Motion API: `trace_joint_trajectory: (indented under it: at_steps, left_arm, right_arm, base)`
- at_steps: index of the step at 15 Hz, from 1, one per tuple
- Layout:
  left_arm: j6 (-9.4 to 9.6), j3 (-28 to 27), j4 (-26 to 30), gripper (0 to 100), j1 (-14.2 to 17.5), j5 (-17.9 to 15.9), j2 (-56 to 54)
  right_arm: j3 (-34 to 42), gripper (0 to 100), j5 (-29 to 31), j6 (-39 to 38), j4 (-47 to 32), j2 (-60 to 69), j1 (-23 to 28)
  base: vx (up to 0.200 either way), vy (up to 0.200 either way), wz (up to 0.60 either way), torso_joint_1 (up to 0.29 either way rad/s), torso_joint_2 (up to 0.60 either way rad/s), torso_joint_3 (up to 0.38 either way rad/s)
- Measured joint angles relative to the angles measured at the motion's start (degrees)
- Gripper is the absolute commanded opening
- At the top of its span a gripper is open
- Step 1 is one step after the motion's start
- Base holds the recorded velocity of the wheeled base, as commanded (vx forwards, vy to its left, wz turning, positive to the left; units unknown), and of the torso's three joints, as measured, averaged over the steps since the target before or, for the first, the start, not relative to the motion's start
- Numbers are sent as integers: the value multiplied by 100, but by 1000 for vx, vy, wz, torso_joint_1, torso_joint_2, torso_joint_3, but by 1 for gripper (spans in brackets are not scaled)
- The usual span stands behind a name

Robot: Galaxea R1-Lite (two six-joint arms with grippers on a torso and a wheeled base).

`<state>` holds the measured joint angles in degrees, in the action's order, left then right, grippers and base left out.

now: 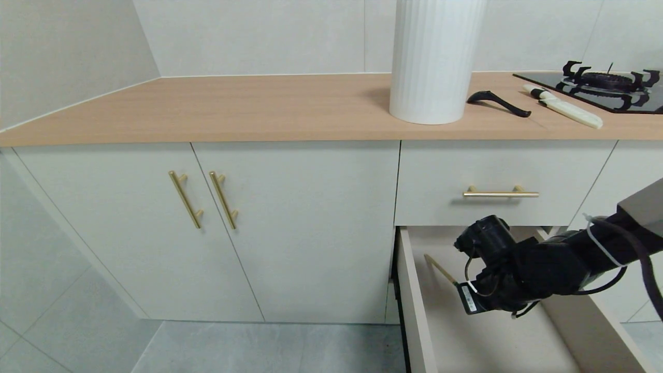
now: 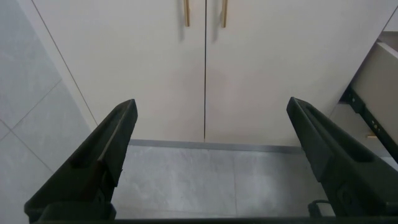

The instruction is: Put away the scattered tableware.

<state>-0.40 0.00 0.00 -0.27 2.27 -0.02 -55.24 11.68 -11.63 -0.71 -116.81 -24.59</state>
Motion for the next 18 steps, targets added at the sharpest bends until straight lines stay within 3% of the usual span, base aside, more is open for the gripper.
trace_joint_trajectory:
  at_steps: [10, 18]
  left_arm:
    - [-2, 0, 0, 100, 0, 0, 0]
    - [-2, -2, 0, 100, 0, 0, 0]
  right_arm:
    - [-49, 0, 386, -5, 461, -1261, -187]
    - [-134, 0, 405, -16, 483, -1560, -193]
  base:
    - [0, 0, 0, 0, 0, 0]
    - [0, 0, 0, 0, 0, 0]
